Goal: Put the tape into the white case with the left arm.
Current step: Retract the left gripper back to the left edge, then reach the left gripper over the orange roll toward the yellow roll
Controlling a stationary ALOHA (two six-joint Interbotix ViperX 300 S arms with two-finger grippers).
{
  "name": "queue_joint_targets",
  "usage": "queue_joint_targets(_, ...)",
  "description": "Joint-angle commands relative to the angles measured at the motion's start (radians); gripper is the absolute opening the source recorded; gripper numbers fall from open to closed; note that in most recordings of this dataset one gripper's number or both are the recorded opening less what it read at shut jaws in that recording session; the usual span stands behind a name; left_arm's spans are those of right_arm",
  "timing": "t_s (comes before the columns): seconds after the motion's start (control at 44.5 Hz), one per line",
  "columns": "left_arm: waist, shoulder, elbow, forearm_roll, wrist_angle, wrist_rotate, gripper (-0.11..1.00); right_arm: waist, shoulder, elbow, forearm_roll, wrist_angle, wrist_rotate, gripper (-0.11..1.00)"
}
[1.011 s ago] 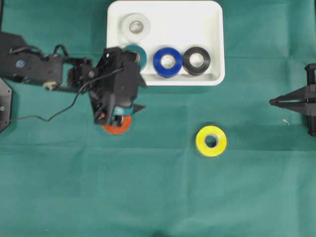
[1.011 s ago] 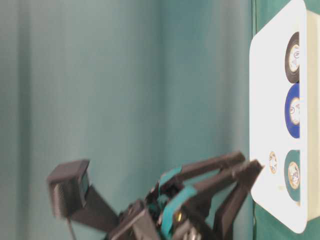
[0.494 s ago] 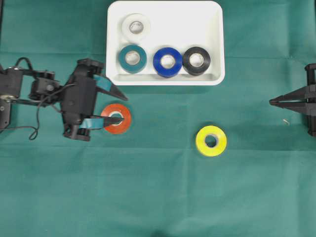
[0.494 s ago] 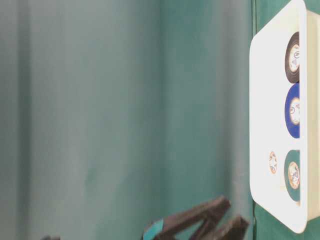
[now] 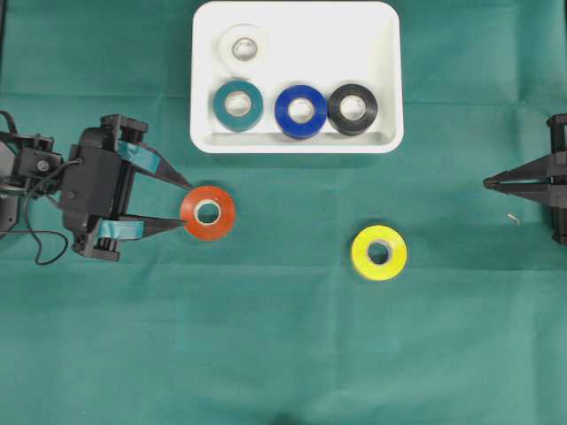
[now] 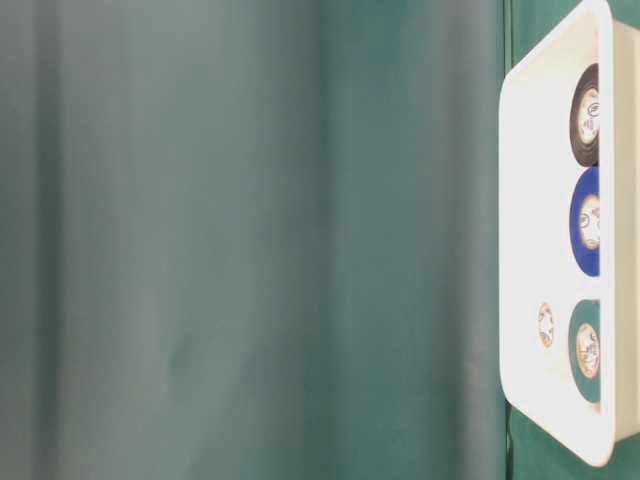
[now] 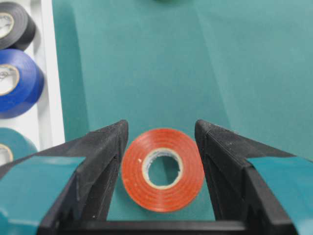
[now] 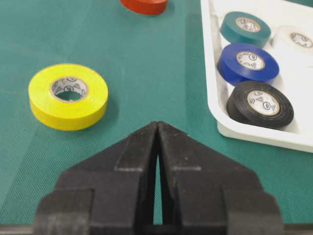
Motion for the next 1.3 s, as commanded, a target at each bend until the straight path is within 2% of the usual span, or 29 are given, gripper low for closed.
queue_joint_targets(0.0,-0.003,-0.026,0.005,-0.003,-0.041,0.0,0.59,-0.002,0.006,-0.006,-0.002,-0.011,-0.002,-0.09)
queue_joint_targets(0.382,-0.003,-0.107,0.087,-0.003,-0.083,-0.002,0.59,0.0,0.006,-0.006,-0.002,-0.011,-0.002,-0.09)
queue_joint_targets(1.28,-0.018,-0.037,0.029,-0.003,-0.078,0.002,0.59,-0.002,0.006,-0.006,-0.002,-0.011,-0.002,-0.09)
